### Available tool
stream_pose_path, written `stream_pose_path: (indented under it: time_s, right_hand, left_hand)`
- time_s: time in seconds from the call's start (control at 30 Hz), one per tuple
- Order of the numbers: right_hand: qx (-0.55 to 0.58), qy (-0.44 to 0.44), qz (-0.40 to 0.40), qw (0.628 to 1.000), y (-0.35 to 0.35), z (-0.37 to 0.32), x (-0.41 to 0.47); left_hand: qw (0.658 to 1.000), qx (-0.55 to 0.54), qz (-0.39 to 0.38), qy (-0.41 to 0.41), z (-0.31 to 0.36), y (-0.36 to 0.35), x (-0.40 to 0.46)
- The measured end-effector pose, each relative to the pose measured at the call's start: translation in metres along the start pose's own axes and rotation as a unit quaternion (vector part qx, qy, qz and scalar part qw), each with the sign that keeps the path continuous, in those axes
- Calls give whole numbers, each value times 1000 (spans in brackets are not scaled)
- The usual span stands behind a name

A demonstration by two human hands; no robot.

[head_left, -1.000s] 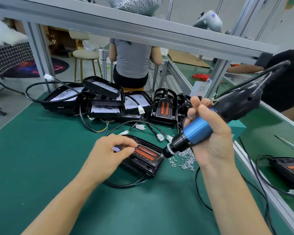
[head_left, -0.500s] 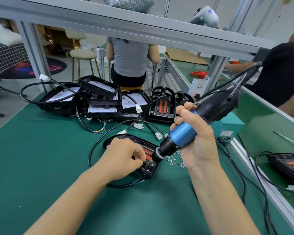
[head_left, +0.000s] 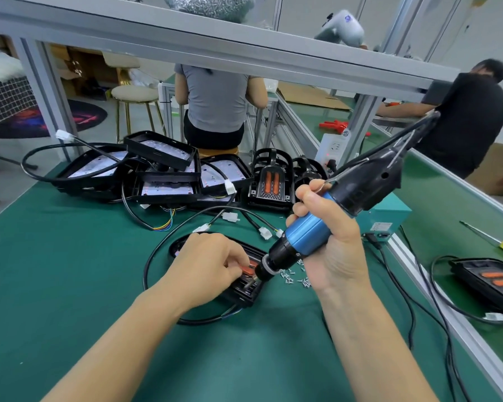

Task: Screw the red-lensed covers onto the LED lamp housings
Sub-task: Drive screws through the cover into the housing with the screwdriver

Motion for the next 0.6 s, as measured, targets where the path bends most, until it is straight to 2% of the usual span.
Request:
stream_pose_path:
  time_s: [0.13,0.2,0.37,0.43,0.5,0.6]
  right_hand:
    - [-10,4,7,1000,2,3,-1]
    - [22,1,18,1000,5,1,-1]
    - [73,42,60,995,19,-23,7]
    - [28,64,75,995,26,-34,13]
    - [-73,89,97,989,34,-44,21]
    - [-228,124,124,958,49,-50,35]
  left_hand:
    - [999,22,20,-28,5,-5,7]
    - [997,46,33,-47,10,-8,15]
    - [998,41,47,-31,20,-17,35]
    - [997,34,68,-26,22,-18,40]
    - [995,26,101,-7,21,-16,39]
    - [985,21,166,39,9,-7,28]
Point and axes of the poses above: each hand's wrist, its own x-axis towards the middle knuckle, its own y-axis out of the back of the hand, z = x × y, the point moved 1 cm from there along x, towards the middle knuckle, and after that the axes turned 12 degrees about z, right-handed, at the moved point
